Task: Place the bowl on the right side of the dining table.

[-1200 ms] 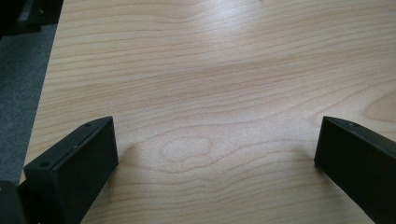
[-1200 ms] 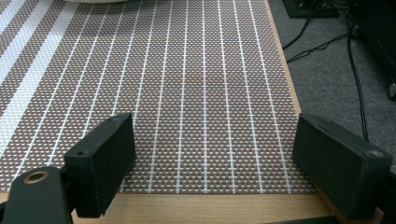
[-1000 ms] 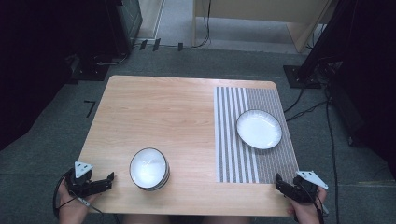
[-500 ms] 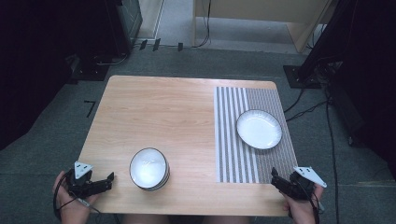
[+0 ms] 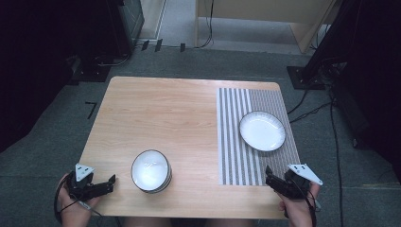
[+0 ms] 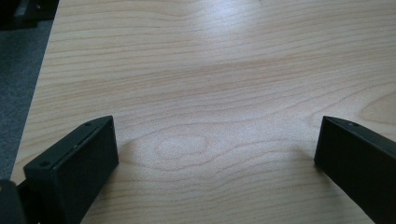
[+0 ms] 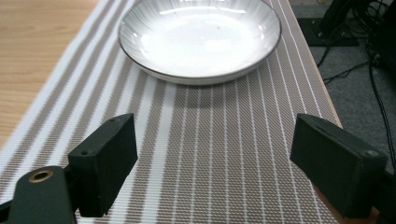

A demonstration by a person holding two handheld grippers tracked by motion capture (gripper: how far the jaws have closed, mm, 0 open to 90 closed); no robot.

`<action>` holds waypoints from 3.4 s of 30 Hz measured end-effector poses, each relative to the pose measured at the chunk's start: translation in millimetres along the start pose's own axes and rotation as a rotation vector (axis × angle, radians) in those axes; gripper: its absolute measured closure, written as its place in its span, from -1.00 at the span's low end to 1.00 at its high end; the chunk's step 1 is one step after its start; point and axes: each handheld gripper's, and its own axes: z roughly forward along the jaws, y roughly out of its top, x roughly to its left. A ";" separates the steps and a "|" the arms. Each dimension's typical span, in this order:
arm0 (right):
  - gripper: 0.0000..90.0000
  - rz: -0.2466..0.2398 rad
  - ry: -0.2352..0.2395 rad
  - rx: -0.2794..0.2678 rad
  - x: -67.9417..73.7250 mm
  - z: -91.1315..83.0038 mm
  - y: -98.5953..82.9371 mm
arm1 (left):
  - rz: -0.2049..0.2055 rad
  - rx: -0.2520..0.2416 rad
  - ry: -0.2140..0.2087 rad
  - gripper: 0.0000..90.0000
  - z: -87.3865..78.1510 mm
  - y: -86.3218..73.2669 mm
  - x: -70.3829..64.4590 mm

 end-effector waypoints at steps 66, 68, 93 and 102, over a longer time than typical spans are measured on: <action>-0.93 -0.101 0.163 -0.084 132.3 0.1 39.2 | 0.017 0.019 -0.019 -1.00 2.5 4.6 -0.3; -0.93 -0.105 0.168 -0.084 135.9 0.1 39.7 | 0.014 0.017 -0.021 -1.00 3.8 6.0 -0.3; -0.91 -0.135 0.224 -0.088 179.8 -0.5 42.4 | 0.021 0.019 -0.025 -1.00 4.9 6.9 -0.3; -0.90 -0.151 0.247 -0.087 199.2 -0.3 41.3 | 0.022 0.020 -0.025 -1.00 4.9 6.9 -0.3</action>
